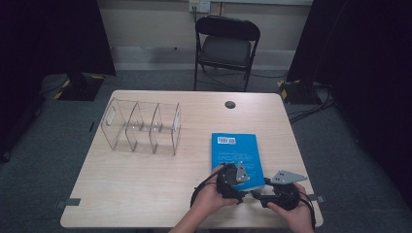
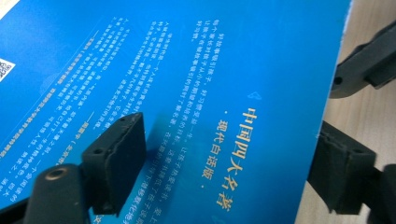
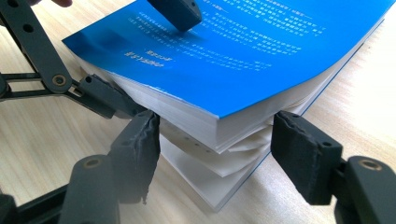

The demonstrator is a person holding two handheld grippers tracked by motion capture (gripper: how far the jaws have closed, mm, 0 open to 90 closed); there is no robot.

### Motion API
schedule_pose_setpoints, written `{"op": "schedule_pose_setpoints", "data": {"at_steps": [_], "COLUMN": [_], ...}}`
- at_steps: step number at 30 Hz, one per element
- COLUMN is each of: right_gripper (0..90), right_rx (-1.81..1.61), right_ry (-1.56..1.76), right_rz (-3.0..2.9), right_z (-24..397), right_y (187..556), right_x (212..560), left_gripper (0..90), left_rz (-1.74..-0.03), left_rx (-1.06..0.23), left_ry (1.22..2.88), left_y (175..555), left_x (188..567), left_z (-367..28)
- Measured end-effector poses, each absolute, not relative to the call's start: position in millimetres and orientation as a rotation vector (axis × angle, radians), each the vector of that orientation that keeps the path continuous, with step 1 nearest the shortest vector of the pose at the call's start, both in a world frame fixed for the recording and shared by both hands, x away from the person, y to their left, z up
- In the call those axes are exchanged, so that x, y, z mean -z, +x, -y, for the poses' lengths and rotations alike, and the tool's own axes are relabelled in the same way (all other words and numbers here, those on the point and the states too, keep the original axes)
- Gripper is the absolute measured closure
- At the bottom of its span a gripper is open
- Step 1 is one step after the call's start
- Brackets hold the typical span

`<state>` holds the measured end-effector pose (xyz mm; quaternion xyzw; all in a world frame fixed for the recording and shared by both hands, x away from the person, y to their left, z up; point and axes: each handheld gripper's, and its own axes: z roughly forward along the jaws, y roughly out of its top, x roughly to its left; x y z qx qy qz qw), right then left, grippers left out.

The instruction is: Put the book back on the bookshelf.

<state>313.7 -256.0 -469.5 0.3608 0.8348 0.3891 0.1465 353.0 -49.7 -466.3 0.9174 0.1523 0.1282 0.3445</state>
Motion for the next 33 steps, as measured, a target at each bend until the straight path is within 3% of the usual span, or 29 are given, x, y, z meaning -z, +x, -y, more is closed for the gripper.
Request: {"op": "schedule_pose_setpoints", "data": {"at_steps": [11,33], "right_gripper": [33.2,33.1], "right_rx": [-1.137,-1.035], "right_ry": [1.048,0.979], "right_rz": [-2.397,-2.463], "right_z": [257,257], "right_y": [314,317], "right_x": [470,482], "left_gripper": [28.0,29.8], "left_rz": [-0.381,-0.367], "left_rx": [-0.308,-0.261], "left_ry": [2.391,2.401], "left_y": [353,356], "left_x": [462,460], "left_z": [50,48]}}
